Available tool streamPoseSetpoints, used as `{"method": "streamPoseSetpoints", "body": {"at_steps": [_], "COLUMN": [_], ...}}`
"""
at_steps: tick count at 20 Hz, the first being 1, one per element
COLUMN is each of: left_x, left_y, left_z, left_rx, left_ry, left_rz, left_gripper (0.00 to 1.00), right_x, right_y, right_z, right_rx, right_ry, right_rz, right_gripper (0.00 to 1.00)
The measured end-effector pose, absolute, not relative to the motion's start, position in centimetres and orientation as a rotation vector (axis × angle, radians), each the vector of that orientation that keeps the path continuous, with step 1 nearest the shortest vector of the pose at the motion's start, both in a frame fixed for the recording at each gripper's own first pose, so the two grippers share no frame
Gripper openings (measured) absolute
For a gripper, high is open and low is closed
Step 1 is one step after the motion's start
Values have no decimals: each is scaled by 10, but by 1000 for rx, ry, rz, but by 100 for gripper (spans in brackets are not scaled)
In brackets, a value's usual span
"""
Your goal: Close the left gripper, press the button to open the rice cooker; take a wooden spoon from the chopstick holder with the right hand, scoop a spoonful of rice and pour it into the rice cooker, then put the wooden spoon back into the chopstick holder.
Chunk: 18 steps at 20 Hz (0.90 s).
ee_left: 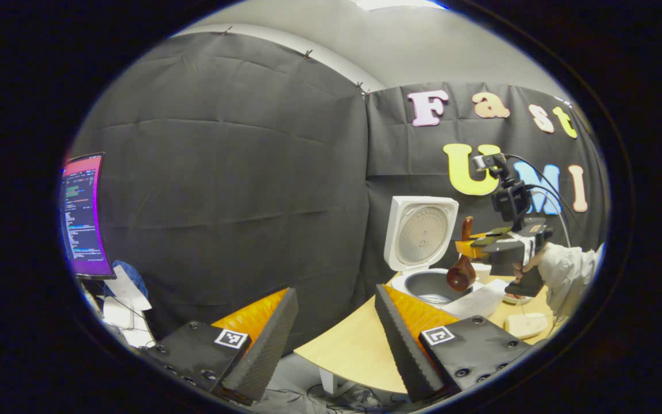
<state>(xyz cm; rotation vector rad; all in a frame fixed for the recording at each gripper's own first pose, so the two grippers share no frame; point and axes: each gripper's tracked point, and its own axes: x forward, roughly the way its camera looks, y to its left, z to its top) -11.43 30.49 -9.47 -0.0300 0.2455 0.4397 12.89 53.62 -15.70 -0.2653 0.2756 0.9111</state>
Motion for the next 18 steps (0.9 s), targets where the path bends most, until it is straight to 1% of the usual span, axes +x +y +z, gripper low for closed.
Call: {"method": "streamPoseSetpoints", "body": {"at_steps": [3,5,7,8,15,16,18], "left_x": [-106,-101,-92,-88,-66,-64,-58], "left_y": [297,292,284,280,238,232,218], "left_z": [-90,-82,-74,-69,-48,-46,-42], "left_rx": [-36,-44,-49,-46,-19,-20,-17], "left_ry": [236,215,199,189,145,140,130], "left_rz": [420,406,387,377,297,286,264], "left_gripper": [90,99,90,90,90,94,94], "right_x": [133,140,146,148,167,170,176], "right_y": [515,499,478,465,363,347,314], "right_z": [-130,-117,-103,-97,-85,-85,-88], "right_rx": [-113,-7,99,136,181,179,170], "right_ry": [306,325,338,341,339,342,344], "right_rz": [880,849,817,801,663,641,596], "right_gripper": [13,13,13,13,13,13,13]}}
